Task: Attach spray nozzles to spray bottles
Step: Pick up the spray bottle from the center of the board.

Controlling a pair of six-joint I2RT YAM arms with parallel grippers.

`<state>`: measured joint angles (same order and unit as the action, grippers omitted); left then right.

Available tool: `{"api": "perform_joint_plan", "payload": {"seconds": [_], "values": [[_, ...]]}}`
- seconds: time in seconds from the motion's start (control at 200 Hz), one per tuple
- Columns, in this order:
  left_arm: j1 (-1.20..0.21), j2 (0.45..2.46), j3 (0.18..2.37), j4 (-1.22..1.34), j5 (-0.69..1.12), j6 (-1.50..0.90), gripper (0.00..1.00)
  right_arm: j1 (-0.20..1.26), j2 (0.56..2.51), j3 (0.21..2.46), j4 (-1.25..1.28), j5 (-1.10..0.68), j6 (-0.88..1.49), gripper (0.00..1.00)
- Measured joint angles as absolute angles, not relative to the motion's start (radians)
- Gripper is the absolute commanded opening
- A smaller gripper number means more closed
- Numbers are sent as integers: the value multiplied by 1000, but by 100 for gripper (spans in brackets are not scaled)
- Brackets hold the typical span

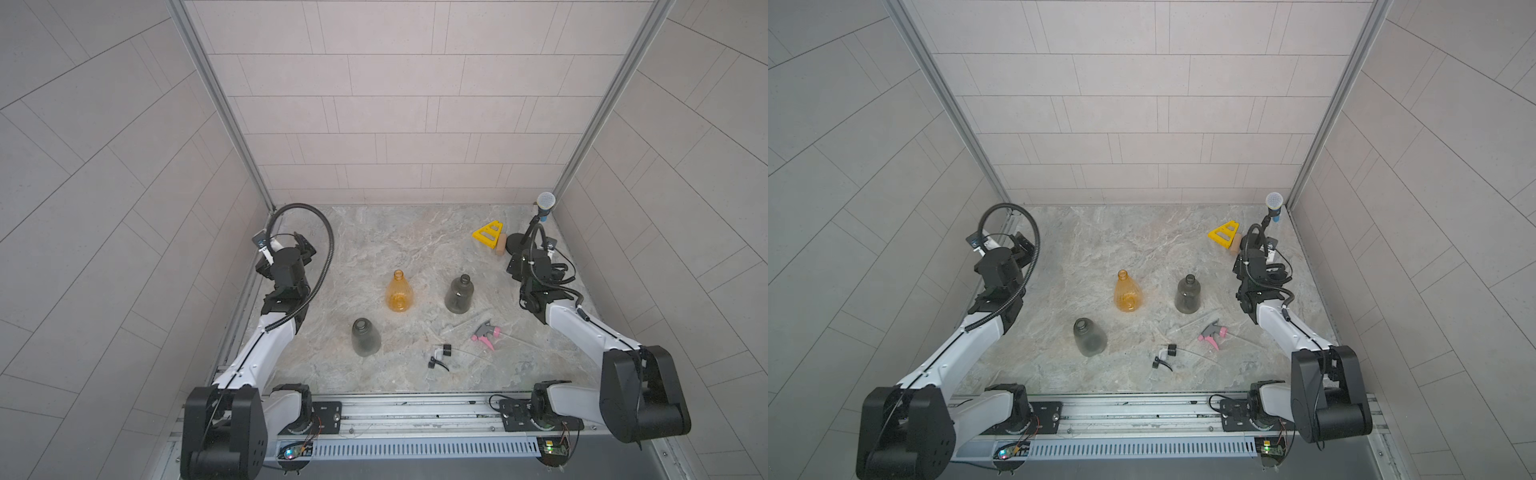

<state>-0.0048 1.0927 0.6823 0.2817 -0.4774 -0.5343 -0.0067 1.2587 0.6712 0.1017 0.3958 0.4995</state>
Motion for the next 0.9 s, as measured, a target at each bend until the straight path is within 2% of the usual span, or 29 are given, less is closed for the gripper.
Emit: {"api": "perform_joint_plan", "payload": {"seconds": [0.2,0.29,0.425,0.63,0.901], "values": [[79,1007,699,103,-499,-798,100,-247,1245,530,184,118,802,100],[80,1007,706,41,-462,-844,100,-264,1248,490,181,-1,850,100],[80,1047,793,-70,-353,-839,100,-250,1209,550,170,-118,843,100],[71,1049,937,-153,-171,-810,100,-136,1010,656,129,-150,764,100],[9,964,993,-273,14,-757,100,191,926,827,29,-158,588,100]]}}
